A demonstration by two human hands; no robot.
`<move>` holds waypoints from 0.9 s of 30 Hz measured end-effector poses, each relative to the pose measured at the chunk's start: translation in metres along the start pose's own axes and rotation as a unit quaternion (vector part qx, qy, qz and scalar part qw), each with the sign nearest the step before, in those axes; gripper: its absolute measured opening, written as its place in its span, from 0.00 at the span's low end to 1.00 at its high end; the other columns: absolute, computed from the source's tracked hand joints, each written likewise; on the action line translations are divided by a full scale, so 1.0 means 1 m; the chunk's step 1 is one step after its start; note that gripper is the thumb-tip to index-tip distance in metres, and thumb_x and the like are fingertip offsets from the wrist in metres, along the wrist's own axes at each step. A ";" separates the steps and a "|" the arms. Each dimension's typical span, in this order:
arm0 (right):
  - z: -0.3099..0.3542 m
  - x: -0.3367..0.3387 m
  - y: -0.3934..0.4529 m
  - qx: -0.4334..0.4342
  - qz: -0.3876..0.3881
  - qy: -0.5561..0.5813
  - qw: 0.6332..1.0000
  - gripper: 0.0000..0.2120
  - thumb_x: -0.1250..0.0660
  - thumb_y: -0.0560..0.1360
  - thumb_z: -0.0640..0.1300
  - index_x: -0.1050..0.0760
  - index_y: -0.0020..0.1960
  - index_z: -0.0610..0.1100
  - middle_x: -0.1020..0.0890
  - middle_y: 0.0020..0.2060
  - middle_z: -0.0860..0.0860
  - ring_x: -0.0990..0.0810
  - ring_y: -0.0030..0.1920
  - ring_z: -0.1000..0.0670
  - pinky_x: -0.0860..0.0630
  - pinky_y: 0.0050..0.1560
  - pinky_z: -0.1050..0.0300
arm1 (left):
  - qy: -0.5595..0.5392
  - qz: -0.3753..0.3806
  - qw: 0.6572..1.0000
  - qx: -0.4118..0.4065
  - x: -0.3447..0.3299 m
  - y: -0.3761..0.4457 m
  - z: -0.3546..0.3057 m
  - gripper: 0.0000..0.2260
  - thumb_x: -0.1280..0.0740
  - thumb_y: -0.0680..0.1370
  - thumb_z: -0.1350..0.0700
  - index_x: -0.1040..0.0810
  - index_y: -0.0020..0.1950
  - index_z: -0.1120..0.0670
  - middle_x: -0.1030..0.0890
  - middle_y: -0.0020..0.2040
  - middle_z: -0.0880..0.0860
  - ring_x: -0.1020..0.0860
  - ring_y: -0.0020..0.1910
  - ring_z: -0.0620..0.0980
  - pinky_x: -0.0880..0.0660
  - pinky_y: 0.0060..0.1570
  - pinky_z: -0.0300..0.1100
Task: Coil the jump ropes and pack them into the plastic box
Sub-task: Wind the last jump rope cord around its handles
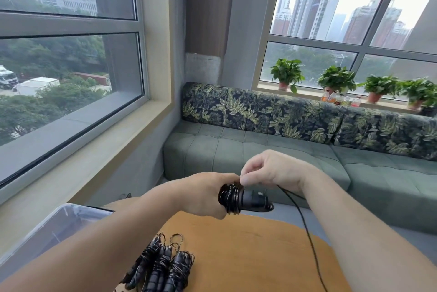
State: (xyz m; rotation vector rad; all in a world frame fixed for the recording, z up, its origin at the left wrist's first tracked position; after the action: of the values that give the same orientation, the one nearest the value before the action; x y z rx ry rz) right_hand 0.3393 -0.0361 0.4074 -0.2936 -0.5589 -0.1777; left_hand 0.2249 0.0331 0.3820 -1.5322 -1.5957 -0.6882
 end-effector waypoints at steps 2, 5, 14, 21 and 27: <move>-0.015 -0.008 0.004 0.008 0.001 0.197 0.980 0.04 0.24 0.69 0.41 0.18 0.39 0.43 0.19 0.32 0.48 0.24 0.31 0.52 0.28 0.32 0.61 | -0.109 -0.008 0.994 -0.009 0.004 -0.003 -0.001 0.22 0.31 0.65 0.57 0.28 0.56 0.42 0.19 0.45 0.45 0.21 0.42 0.49 0.23 0.39 0.43; -0.030 -0.020 0.012 0.013 -0.017 0.310 0.950 0.09 0.31 0.73 0.35 0.22 0.37 0.45 0.23 0.30 0.51 0.27 0.29 0.53 0.32 0.31 0.61 | -0.236 -0.023 0.972 -0.003 0.003 -0.004 0.002 0.25 0.31 0.64 0.57 0.27 0.60 0.45 0.18 0.49 0.56 0.22 0.39 0.52 0.26 0.36 0.45; -0.044 -0.050 0.024 0.002 -0.124 0.370 0.921 0.10 0.41 0.80 0.40 0.32 0.40 0.44 0.34 0.30 0.50 0.43 0.25 0.55 0.48 0.25 0.62 | -0.413 -0.067 0.908 0.017 0.007 0.001 0.021 0.24 0.25 0.71 0.52 0.28 0.65 0.45 0.20 0.42 0.52 0.24 0.38 0.50 0.27 0.36 0.44; -0.034 -0.076 0.013 -0.057 -0.150 0.134 0.978 0.14 0.44 0.83 0.44 0.28 0.41 0.43 0.28 0.31 0.48 0.35 0.23 0.53 0.40 0.25 0.61 | -0.211 -0.169 0.959 0.091 0.021 0.016 0.042 0.26 0.25 0.74 0.52 0.33 0.67 0.46 0.23 0.42 0.46 0.25 0.38 0.48 0.29 0.34 0.36; -0.014 -0.091 0.003 -0.061 -0.079 -0.237 0.966 0.14 0.43 0.80 0.44 0.33 0.35 0.45 0.24 0.35 0.46 0.29 0.32 0.45 0.33 0.32 0.56 | 0.196 -0.157 0.956 0.152 0.016 0.020 0.056 0.30 0.35 0.76 0.55 0.44 0.75 0.45 0.29 0.61 0.54 0.31 0.61 0.57 0.35 0.62 0.52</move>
State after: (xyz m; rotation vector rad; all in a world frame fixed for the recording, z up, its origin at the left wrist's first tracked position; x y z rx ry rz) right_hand 0.2710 -0.0302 0.3456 -0.4158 -1.0505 -0.2999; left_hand 0.2355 0.0909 0.3624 -0.8631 -1.5607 -0.8170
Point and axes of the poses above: each hand's wrist, its own y-axis towards the middle knuckle, its own x-axis out of the back of the hand, z = x × y, the point moved 7 cm from there along y, towards the middle knuckle
